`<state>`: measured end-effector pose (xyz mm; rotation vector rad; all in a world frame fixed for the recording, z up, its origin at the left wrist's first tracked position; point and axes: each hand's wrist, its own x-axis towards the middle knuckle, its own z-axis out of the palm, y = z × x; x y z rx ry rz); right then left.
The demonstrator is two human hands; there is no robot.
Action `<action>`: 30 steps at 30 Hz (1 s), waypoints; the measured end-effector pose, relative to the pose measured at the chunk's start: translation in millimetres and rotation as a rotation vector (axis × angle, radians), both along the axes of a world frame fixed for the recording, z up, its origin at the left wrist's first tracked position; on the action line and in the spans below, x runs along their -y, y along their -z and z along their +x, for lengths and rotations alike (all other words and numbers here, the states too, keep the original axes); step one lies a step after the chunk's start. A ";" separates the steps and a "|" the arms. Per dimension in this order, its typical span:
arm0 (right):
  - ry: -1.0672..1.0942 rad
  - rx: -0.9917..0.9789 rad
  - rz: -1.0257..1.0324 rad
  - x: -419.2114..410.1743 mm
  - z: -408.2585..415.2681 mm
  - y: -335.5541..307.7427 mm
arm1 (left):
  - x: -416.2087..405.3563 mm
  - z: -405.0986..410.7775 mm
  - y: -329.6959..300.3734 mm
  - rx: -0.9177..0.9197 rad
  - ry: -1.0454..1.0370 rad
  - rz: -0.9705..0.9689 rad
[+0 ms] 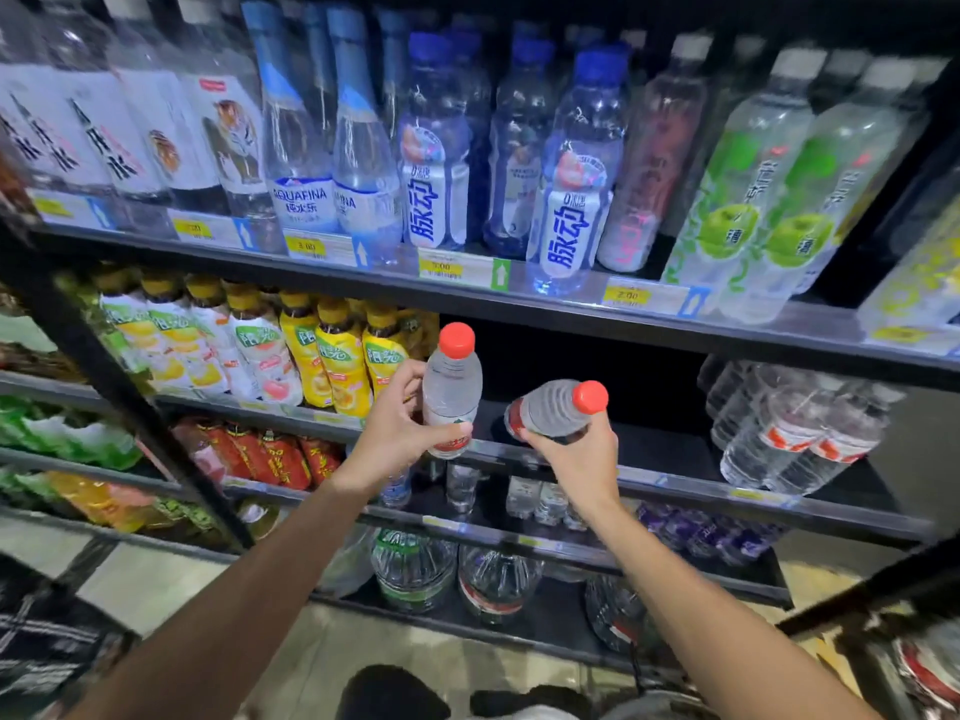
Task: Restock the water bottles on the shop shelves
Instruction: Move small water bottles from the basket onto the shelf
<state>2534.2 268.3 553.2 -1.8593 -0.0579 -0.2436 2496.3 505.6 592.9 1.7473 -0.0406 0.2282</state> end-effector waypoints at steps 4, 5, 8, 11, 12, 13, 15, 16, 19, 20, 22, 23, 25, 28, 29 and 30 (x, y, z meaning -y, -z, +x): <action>-0.025 0.028 -0.084 -12.9 37.2 14.5 | -6.7 9.8 10.5 0.045 -0.008 0.033; -0.033 0.029 -0.108 -16.1 46.0 19.5 | -9.6 11.5 13.5 0.056 -0.012 0.039; -0.031 0.001 -0.161 -22.2 69.2 33.0 | -18.1 10.5 21.6 0.072 -0.018 0.029; -0.064 -0.072 -0.256 -27.0 93.3 33.2 | -24.0 6.1 29.1 0.104 -0.027 -0.009; -0.091 -0.085 -0.300 -28.6 101.1 30.7 | -24.9 6.7 29.6 0.119 -0.026 -0.009; -0.112 -0.102 -0.334 -29.9 107.7 27.8 | -25.8 8.4 29.4 0.130 -0.026 -0.005; -0.124 -0.142 -0.360 -32.0 114.7 24.0 | -25.3 14.9 28.6 0.141 -0.029 0.005; -0.125 -0.150 -0.360 -32.1 115.7 23.7 | -24.0 19.2 29.1 0.156 -0.034 0.025; -0.134 -0.116 -0.335 -30.9 114.7 26.8 | -15.7 35.2 33.2 0.215 -0.034 0.081; -0.136 -0.106 -0.327 -30.2 114.4 27.3 | -12.4 41.2 34.9 0.231 -0.038 0.096; -0.143 -0.104 -0.327 -29.2 114.8 27.5 | -5.1 53.8 39.2 0.252 -0.053 0.132; -0.147 -0.109 -0.329 -28.9 115.3 27.6 | -1.8 60.0 42.1 0.243 -0.053 0.131; -0.151 -0.120 -0.331 -29.2 115.7 27.7 | 4.3 72.6 48.9 0.193 -0.050 0.086; -0.146 -0.131 -0.327 -28.6 114.9 29.6 | 6.4 91.1 61.6 0.067 -0.093 0.037; -0.145 -0.133 -0.324 -28.4 114.8 30.2 | 5.6 96.9 65.7 0.020 -0.107 0.031; -0.147 -0.131 -0.321 -28.1 115.0 30.7 | 4.3 102.5 69.3 -0.024 -0.119 0.026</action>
